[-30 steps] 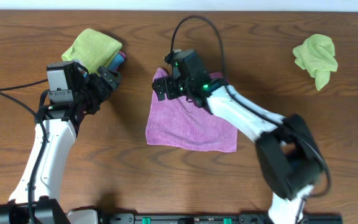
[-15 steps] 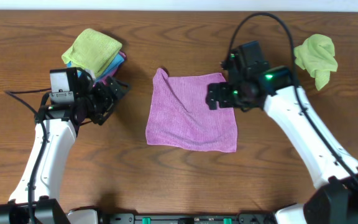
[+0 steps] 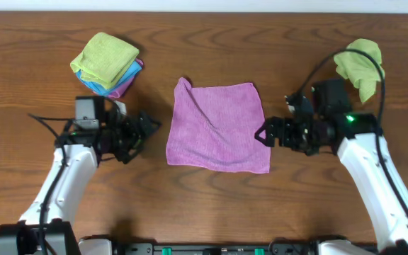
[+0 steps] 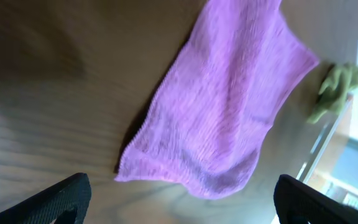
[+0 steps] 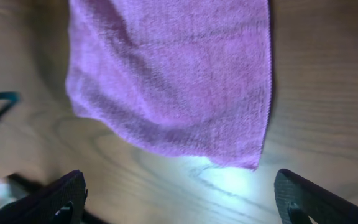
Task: Fold the cloth
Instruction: 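Release the cloth and move both grippers to its left and right edges, then grasp the near corners with both grippers and fold them over the far half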
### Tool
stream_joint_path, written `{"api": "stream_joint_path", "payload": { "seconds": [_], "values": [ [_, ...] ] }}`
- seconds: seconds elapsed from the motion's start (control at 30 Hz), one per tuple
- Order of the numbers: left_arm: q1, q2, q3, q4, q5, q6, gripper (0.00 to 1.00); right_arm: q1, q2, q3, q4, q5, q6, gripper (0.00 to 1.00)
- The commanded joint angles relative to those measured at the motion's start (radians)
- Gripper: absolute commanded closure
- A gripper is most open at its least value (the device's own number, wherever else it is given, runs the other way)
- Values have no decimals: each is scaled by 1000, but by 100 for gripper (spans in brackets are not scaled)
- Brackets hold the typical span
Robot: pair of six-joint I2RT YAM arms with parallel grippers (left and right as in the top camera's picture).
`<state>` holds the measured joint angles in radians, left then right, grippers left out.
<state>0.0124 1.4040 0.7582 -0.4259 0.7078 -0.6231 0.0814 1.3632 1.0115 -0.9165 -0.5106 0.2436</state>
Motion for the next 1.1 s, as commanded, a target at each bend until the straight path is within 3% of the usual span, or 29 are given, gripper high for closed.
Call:
{"api": "stream_joint_path", "payload": {
  "seconds": [0.0,0.17,0.43,1.07],
  "values": [
    [-43,-18,-21,20,-3,13,5,-40,-34,-39,31,-186,-13,2],
    [-104,-18,-44,37,-100,14,5,-113,-38,-143,127,-320,-12,2],
    [-132,-16,-126,154,-112,-53,5,-220,-38,-280,173,-384,-14,2],
    [-180,162,-172,377,-2,-194,5,-229,-38,-289,184,-384,-16,1]
  ]
}}
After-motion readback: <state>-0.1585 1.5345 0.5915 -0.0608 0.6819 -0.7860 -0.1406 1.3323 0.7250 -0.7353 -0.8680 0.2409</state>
